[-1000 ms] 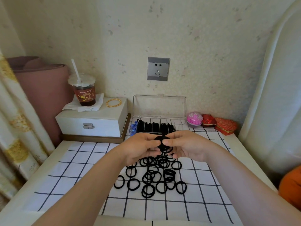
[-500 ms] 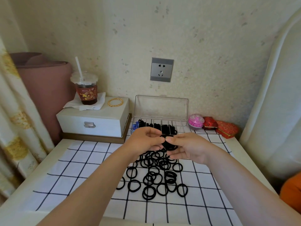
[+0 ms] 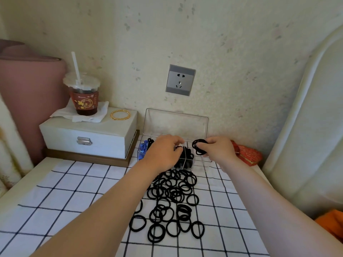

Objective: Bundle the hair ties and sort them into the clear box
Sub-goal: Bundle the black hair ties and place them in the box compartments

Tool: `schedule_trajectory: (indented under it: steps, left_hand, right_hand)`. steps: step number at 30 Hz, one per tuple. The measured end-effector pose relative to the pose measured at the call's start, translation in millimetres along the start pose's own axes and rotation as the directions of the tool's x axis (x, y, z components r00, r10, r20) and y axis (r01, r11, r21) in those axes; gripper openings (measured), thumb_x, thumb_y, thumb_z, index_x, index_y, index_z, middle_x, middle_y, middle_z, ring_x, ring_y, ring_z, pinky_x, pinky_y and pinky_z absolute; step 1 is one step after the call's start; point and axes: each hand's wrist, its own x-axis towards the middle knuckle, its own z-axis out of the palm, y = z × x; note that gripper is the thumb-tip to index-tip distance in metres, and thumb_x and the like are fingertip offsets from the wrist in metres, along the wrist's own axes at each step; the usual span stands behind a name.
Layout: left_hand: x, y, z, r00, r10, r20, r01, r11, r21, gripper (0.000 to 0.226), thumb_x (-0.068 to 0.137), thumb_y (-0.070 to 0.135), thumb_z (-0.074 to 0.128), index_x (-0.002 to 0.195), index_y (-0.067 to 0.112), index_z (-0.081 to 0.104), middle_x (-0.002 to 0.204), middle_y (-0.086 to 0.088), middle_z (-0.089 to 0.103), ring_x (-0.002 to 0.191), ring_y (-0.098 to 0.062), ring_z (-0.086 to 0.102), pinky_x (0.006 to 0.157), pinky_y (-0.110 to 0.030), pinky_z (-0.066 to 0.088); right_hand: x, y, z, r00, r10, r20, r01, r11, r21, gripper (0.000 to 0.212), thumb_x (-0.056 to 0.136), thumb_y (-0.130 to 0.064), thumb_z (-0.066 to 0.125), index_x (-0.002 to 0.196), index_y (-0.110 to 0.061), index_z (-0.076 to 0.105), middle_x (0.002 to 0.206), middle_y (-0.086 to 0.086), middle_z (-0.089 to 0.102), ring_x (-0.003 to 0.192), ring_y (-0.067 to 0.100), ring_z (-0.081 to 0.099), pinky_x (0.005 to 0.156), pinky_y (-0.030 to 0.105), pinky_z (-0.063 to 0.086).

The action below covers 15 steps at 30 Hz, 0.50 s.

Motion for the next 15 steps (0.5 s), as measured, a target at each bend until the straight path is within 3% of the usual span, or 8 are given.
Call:
schedule_trajectory:
  steps: [3,5,7,9,12,15]
  left_hand:
    - [9,-2,7,0.997,0.051,0.065,-0.063,0.978,0.197,0.043,0.097,0.035,0.052,0.140,0.028,0.049,0.137,-0.001,0.054,0.132,-0.023,0.038,0.110,-0.039,0.034]
    - [11,-3,11,0.991,0.057,0.120,-0.085,0.967,0.240,0.050,0.097,0.040,0.050,0.145,0.029,0.042,0.145,-0.002,0.047,0.137,-0.024,0.032,0.113,-0.041,0.030]
    - [12,-5,15,0.986,0.043,0.160,-0.086,0.958,0.273,0.054,0.097,0.045,0.048,0.148,0.032,0.036,0.150,-0.001,0.042,0.140,-0.024,0.027,0.114,-0.042,0.026]
    - [12,-8,19,0.982,0.021,0.188,-0.077,0.951,0.300,0.057,0.096,0.048,0.046,0.149,0.034,0.033,0.152,0.000,0.038,0.141,-0.023,0.024,0.115,-0.043,0.023]
    - [9,-10,22,0.978,0.027,0.205,-0.097,0.937,0.336,0.058,0.096,0.051,0.045,0.150,0.036,0.031,0.153,0.000,0.034,0.141,-0.023,0.022,0.115,-0.043,0.021]
    - [6,-10,24,0.977,0.039,0.208,-0.115,0.923,0.366,0.057,0.096,0.051,0.044,0.150,0.037,0.030,0.154,-0.001,0.031,0.142,-0.022,0.018,0.115,-0.043,0.018]
  right_hand:
    - [8,2,8,0.996,-0.082,-0.034,0.073,0.974,-0.216,0.020,0.080,-0.025,0.076,0.074,-0.006,0.077,0.068,0.010,0.073,0.063,0.020,0.068,0.059,0.029,0.050]
    - [14,2,11,0.993,-0.120,-0.020,0.103,0.920,-0.378,0.027,0.080,-0.026,0.073,0.070,0.000,0.072,0.063,0.010,0.066,0.062,0.020,0.059,0.059,0.029,0.041]
    - [19,2,15,0.994,-0.106,0.027,0.105,0.860,-0.499,0.026,0.080,-0.029,0.070,0.069,-0.005,0.070,0.067,0.006,0.065,0.070,0.022,0.061,0.064,0.031,0.044]
    - [21,-1,18,0.996,-0.048,0.078,0.085,0.799,-0.595,0.020,0.081,-0.033,0.069,0.073,-0.014,0.072,0.074,0.004,0.068,0.075,0.023,0.065,0.064,0.030,0.050]
    - [18,-8,24,0.995,0.026,0.094,0.058,0.622,-0.781,0.020,0.083,-0.040,0.066,0.086,-0.023,0.076,0.082,0.000,0.069,0.079,0.019,0.066,0.064,0.026,0.053]
    - [18,-8,19,0.968,0.066,0.241,0.153,0.606,-0.781,0.026,0.092,-0.035,0.057,0.099,-0.019,0.076,0.088,0.003,0.071,0.083,0.021,0.068,0.071,0.029,0.056]
